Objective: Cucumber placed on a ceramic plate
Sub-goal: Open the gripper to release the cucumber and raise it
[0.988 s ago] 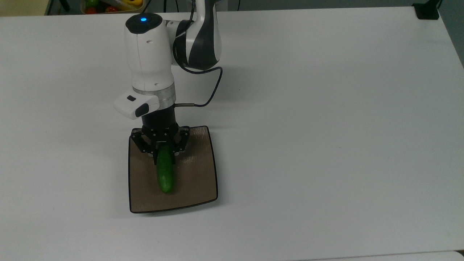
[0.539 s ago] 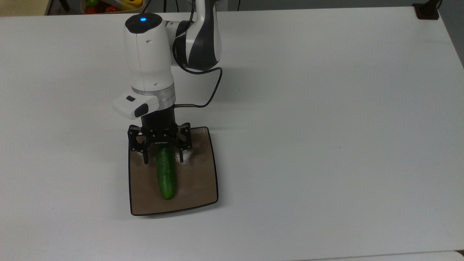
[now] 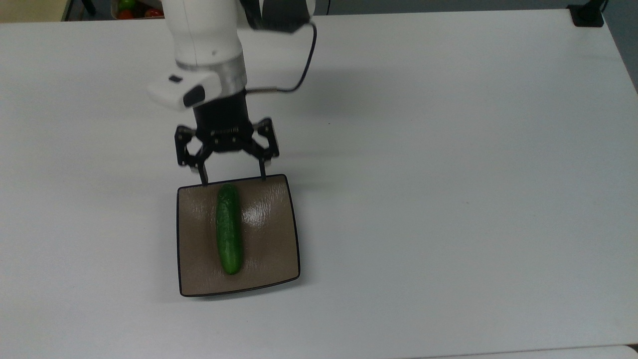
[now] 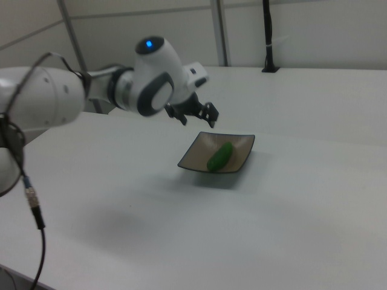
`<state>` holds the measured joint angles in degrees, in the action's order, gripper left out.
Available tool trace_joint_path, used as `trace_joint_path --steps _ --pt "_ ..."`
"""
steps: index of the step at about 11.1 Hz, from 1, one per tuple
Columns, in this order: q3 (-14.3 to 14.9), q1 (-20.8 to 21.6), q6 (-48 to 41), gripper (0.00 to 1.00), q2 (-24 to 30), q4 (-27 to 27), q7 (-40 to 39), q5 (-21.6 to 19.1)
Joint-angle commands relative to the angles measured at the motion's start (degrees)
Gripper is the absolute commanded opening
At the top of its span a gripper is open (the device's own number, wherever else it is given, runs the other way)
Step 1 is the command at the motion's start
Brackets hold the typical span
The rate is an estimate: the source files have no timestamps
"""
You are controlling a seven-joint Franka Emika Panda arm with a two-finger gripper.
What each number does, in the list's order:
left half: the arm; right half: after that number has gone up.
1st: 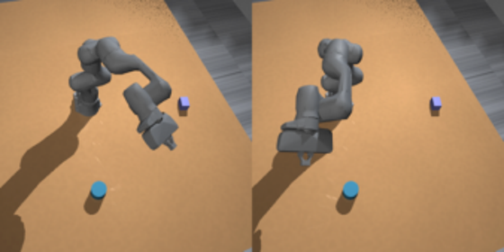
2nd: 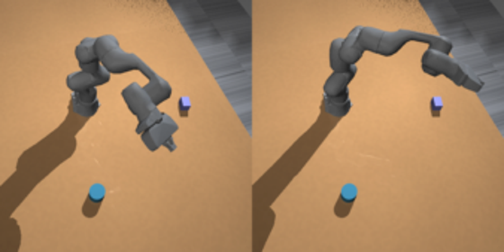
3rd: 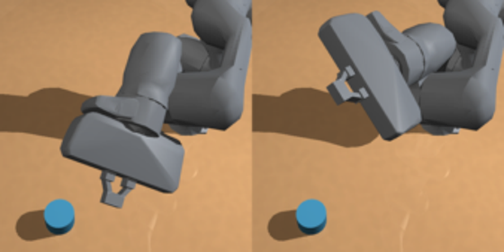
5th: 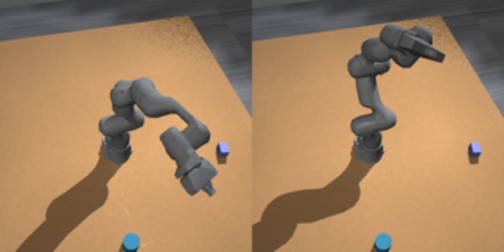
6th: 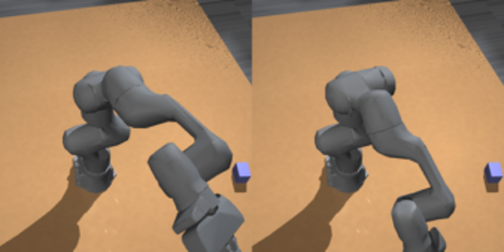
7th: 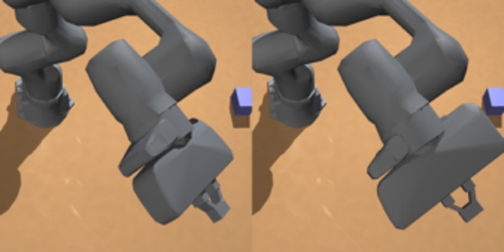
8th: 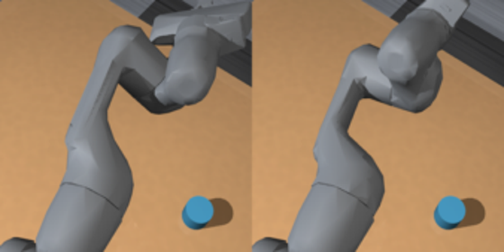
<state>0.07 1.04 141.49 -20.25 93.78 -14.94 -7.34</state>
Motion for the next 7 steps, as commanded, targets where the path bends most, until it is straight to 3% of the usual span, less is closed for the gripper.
trace_joint_path --steps 1,3,5,7 --pt "0.72 0.1 -19.42 1.0 11.95 2.19 0.26 -0.48" --pt "0.9 0.01 -28.93 1.0 16.88 2.37 3.14 -0.48" --pt "0.9 0.01 -34.85 1.0 19.53 2.19 14.53 0.13" --pt "0.81 0.36 -40.99 1.0 22.6 2.37 24.47 3.54"
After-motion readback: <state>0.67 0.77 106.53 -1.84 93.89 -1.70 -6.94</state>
